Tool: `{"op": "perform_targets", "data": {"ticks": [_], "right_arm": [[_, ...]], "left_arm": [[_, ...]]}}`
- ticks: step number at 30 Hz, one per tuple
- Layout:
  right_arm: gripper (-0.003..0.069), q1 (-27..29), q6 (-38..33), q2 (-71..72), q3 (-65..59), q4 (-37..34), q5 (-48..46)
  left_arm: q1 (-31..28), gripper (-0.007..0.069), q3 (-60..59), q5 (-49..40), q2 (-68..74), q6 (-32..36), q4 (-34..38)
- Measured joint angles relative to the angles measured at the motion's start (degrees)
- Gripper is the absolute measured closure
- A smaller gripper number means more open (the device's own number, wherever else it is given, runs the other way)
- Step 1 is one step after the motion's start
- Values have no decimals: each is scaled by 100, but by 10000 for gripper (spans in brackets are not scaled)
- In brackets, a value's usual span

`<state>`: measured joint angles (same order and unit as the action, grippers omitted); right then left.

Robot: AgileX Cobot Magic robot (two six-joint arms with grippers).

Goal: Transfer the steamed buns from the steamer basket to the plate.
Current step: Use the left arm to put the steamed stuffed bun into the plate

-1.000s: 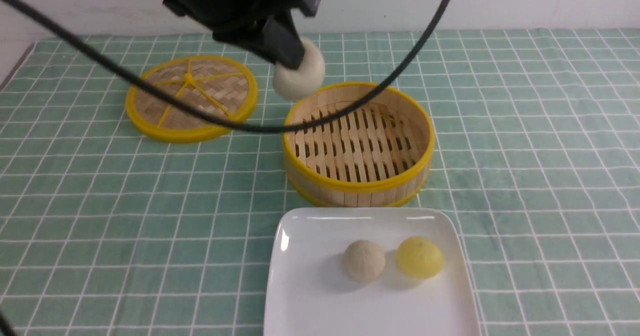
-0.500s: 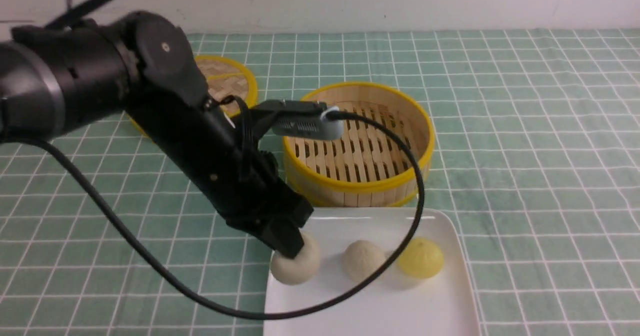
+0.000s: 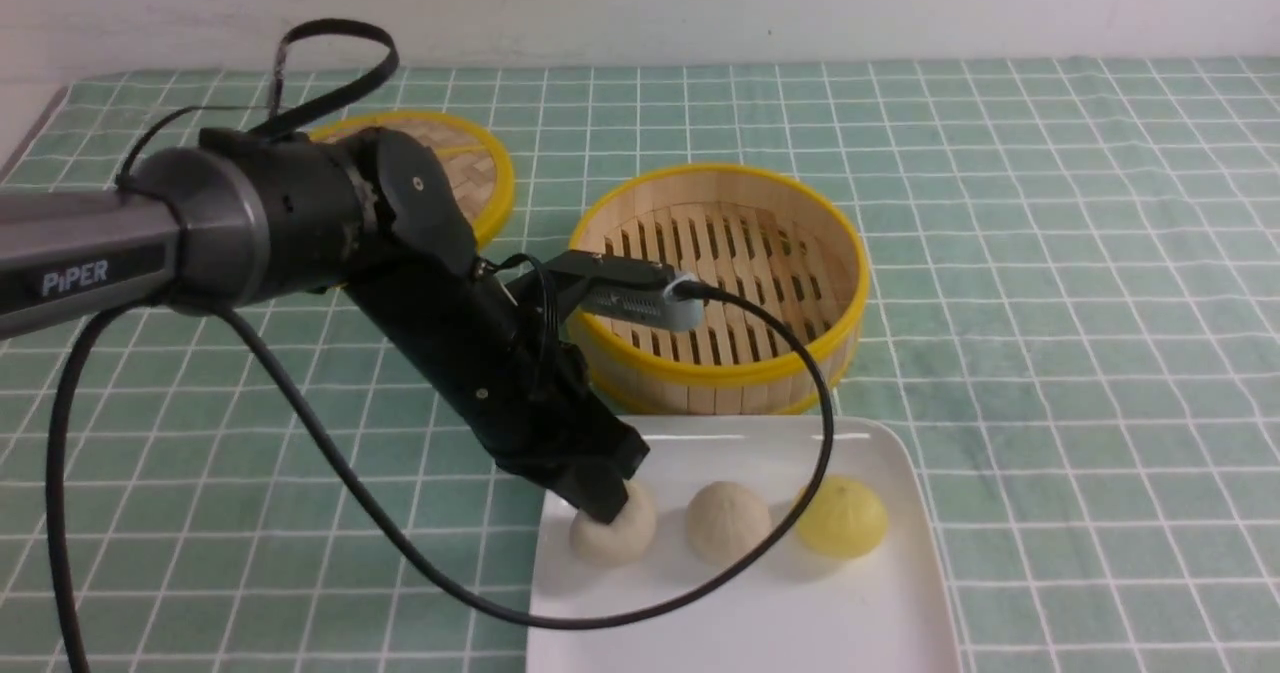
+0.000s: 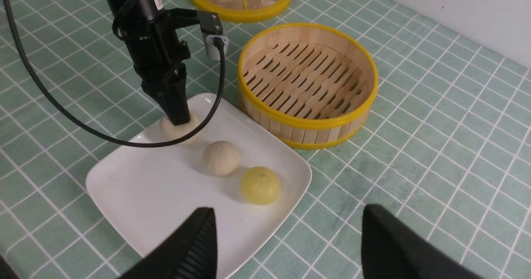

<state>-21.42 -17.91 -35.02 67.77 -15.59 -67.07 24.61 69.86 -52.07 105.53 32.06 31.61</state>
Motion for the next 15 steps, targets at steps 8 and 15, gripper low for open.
{"op": "perform_targets", "data": {"ticks": [8,15], "right_arm": [[195,0,0,0,0,-25,-4],[195,0,0,0,0,-25,-4]], "left_arm": [[0,532,0,20,80,193,54],[0,250,12,-79,80,242,65]]}}
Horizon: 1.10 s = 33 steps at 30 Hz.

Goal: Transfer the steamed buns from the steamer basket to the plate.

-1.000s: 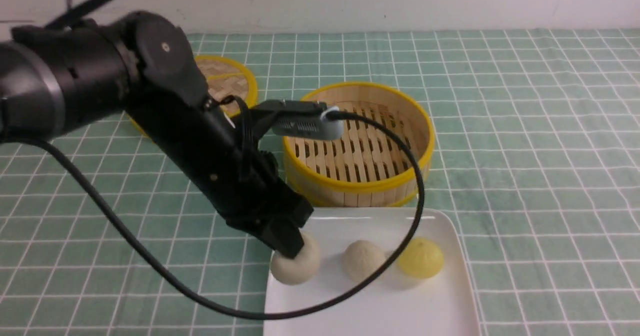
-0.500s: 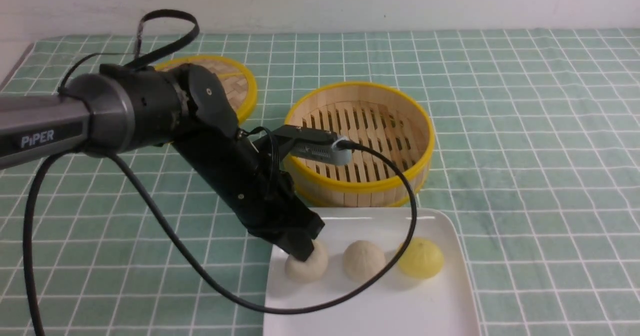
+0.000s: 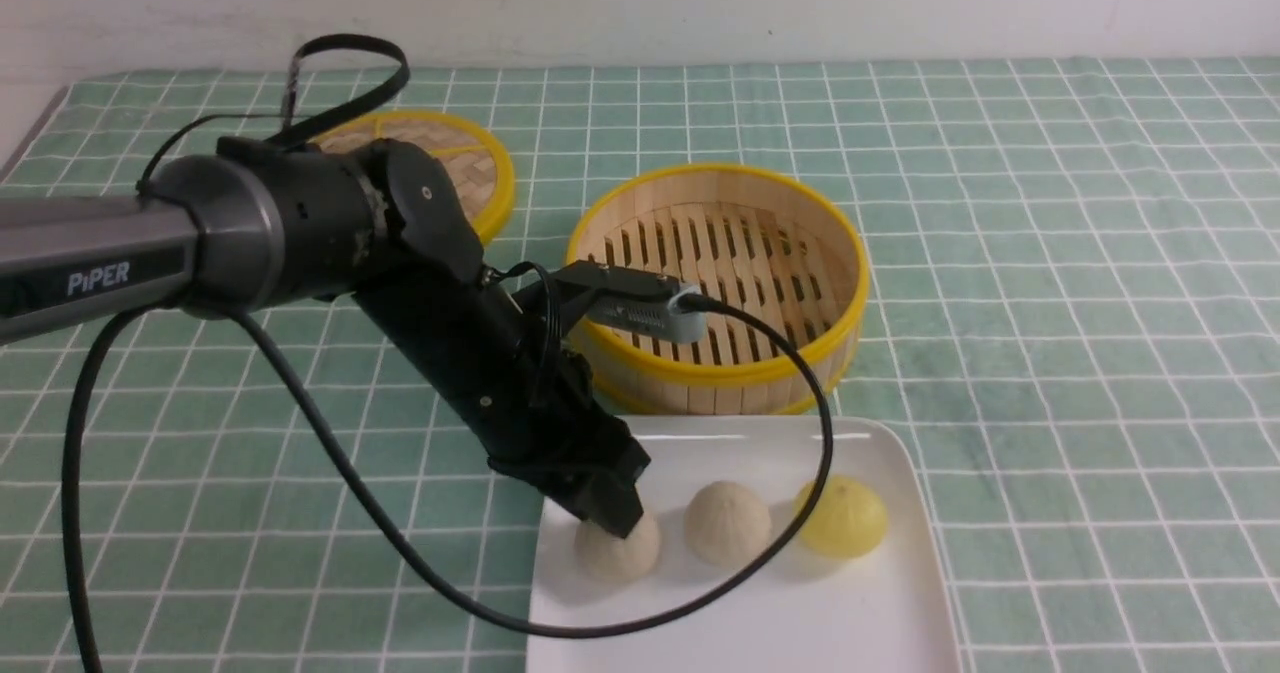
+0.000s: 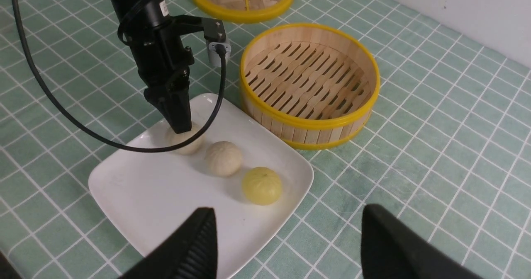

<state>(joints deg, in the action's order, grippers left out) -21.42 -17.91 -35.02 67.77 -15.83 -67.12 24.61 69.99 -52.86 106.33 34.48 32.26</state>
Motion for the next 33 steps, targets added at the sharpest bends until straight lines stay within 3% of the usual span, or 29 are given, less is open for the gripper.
{"op": "perform_targets", "data": {"ticks": [2,6,13,23,29,33], "right_arm": [[195,0,0,0,0,0,-7],[195,0,0,0,0,0,-7],[195,0,0,0,0,153,42],[195,0,-67,116,0,938,755],[194,0,4,1289,0,1391,1485],[194,0,314,2166,0,1616,1326]], "left_arm": [[0,173,75,-32,0,-62,0],[0,118,426,-31,-165,-95,-19],[0,131,1226,268,-889,-242,-310],[0,158,1587,868,-2511,-1018,-1568],[0,158,1587,763,-3162,-1798,-2585],[0,158,1593,731,-3227,-2069,-2910]]}}
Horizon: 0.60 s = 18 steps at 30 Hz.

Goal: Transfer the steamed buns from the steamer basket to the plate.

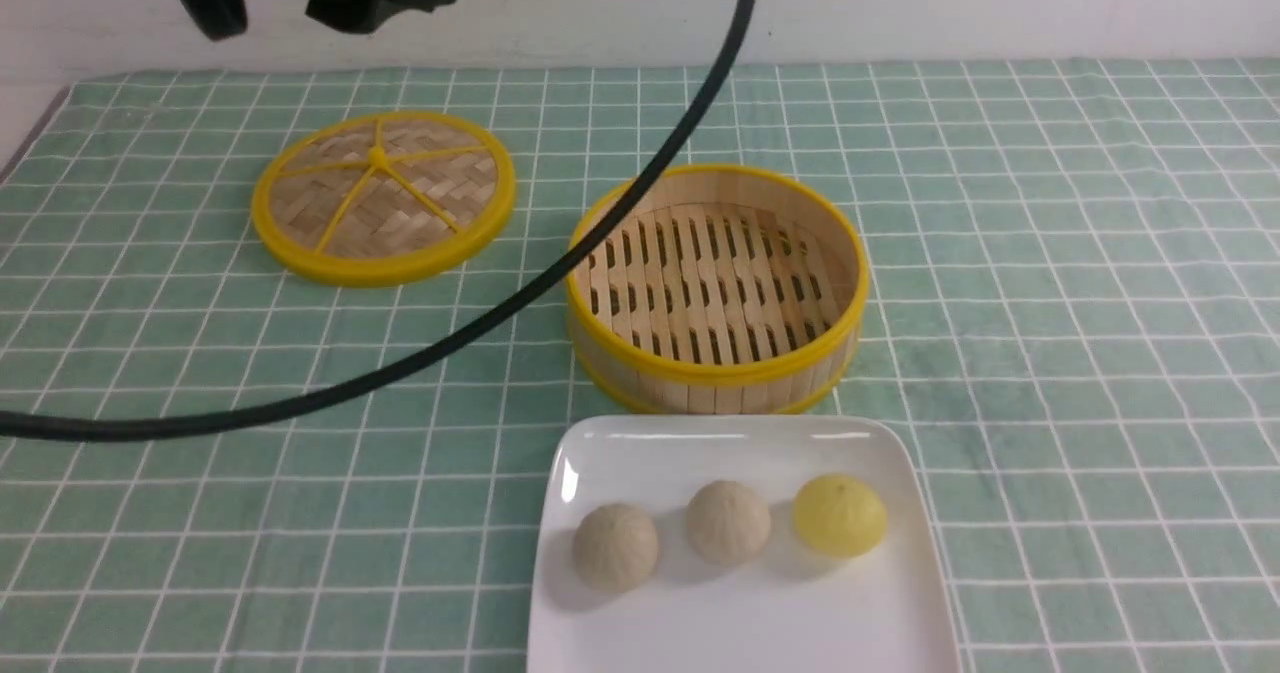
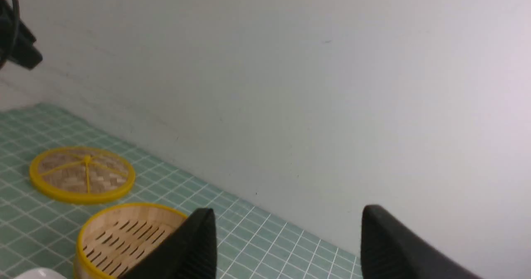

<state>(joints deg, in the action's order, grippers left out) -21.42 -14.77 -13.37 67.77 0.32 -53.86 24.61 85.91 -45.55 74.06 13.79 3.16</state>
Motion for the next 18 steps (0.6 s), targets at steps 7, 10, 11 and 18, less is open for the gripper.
{"op": "perform_targets", "data": {"ticks": [7,10,11,18], "right_arm": [[194,0,600,1194,-868,66,-624],[194,0,861,1474,-1435,82,-515],[194,0,956,1492,-1703,82,-475],[195,0,1163,1492,-3184,75,-142]], "left_arm": [[-18,158,0,93,0,-66,-59],[-29,158,0,132,-7,-71,-59],[-29,158,0,157,-7,-71,-59],[-29,166,0,196,-7,-90,29]]}}
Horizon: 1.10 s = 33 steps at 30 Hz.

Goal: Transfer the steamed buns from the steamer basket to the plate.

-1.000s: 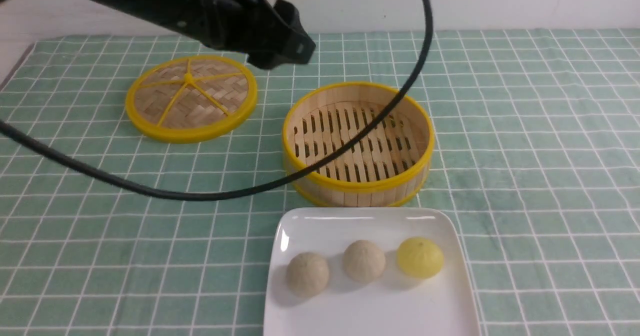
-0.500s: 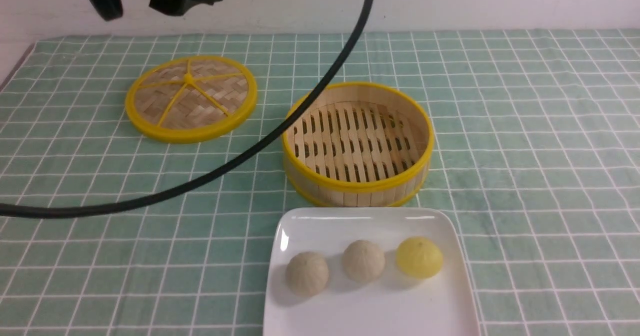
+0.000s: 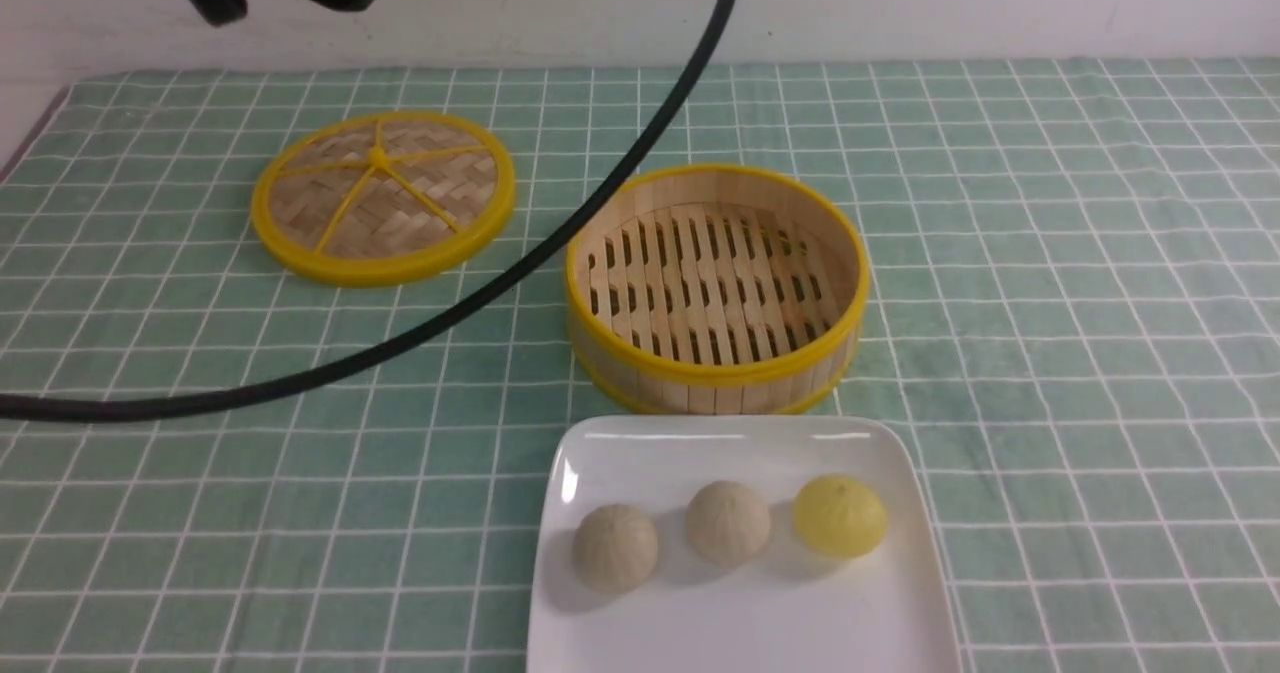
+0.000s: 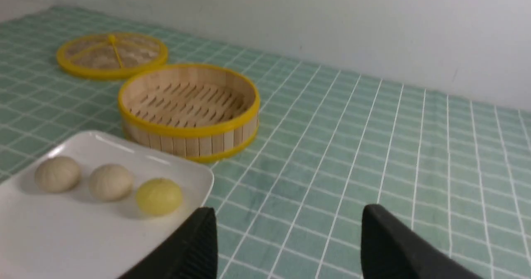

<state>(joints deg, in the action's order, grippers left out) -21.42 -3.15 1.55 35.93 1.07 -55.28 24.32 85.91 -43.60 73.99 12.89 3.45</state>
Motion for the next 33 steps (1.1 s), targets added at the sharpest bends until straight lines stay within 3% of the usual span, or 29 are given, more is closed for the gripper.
{"op": "perform_targets", "data": {"ticks": [8,21,33], "right_arm": [[195,0,17,-5,-1145,5,653],[202,0,18,-28,-1932,93,1874],[270,0,18,-39,-2593,387,2011]], "left_arm": [[0,183,0,6,0,-18,59],[0,183,0,6,0,-18,59],[0,183,0,6,0,-18,59]]}}
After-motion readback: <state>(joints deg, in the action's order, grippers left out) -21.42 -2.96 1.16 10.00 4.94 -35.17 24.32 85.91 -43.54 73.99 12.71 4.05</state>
